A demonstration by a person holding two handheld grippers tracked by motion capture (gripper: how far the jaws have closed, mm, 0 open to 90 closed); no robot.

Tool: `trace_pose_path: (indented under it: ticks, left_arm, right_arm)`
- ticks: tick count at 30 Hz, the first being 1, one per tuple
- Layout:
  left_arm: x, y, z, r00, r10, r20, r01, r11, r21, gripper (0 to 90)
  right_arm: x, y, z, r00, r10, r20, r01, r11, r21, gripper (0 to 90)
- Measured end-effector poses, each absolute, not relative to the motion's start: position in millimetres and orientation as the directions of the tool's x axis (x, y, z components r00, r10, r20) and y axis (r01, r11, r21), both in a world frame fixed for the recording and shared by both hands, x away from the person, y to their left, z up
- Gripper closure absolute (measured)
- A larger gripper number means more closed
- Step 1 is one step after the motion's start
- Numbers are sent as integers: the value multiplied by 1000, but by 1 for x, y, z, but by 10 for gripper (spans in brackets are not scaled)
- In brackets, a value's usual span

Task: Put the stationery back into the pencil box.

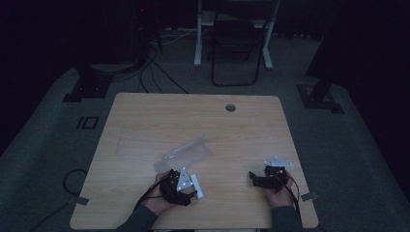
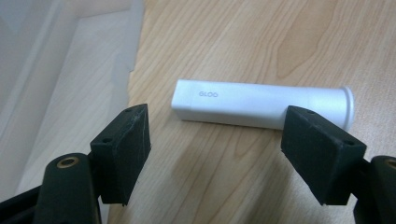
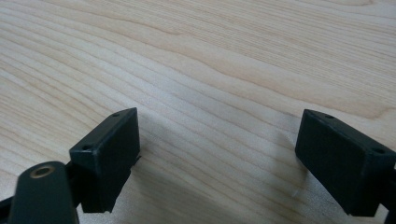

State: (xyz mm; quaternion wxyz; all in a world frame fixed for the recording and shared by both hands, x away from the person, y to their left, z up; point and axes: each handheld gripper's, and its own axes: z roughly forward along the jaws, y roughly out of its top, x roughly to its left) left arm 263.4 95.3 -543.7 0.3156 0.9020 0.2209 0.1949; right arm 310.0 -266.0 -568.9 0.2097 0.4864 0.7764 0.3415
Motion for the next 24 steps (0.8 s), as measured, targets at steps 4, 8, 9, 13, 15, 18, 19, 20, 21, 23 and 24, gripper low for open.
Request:
trace_pose_path:
  ticks: [4,8,9,13,15,18,19,20,21,23,24]
  left_arm:
    - [266,88,-543,829,516,217,267,-705,657,232]
    - [269,79,-544,838,497,224,248,-714,655,231]
    - [270,75,-544,843,487,226,240,-718,654,231]
    - [274,69,-545,851,477,219,236,-720,652,232]
    - [278,66,-545,853,477,213,236,-716,657,232]
    - [283,63,-543,859,473,194,235,-701,673,256]
    - [286,62,-542,865,470,177,237,-692,682,270]
    - [288,61,-543,868,468,168,238,-688,686,287]
    - [288,61,-543,868,468,168,238,-688,686,301]
    - [293,60,-544,870,467,158,247,-690,680,324]
    - [295,59,-545,872,466,152,253,-693,675,324]
  right_arm:
    - [310,-266,-569,-439,899,7,612,293,734,137]
    - [310,-266,-569,-439,899,7,612,293,734,137]
    - [310,-266,-569,-439,899,7,612,293,734,137]
    - [310,-266,-569,-439,899,7,612,293,734,137]
    - [310,-266,-569,-439,899,7,612,293,734,137]
    - [310,-266,-569,-439,899,7,612,293,734,137]
    - [310,-266,-569,-439,899,7,612,293,734,137]
    - [310,-266,-569,-439,899,7,612,293,734,137]
    - [310,-266,-569,-439,899,7,612,293,734,137]
    - [310,-266,-569,-439,899,7,612,293,734,137]
    - [310,-266,-569,-439,899,7,612,293,734,137]
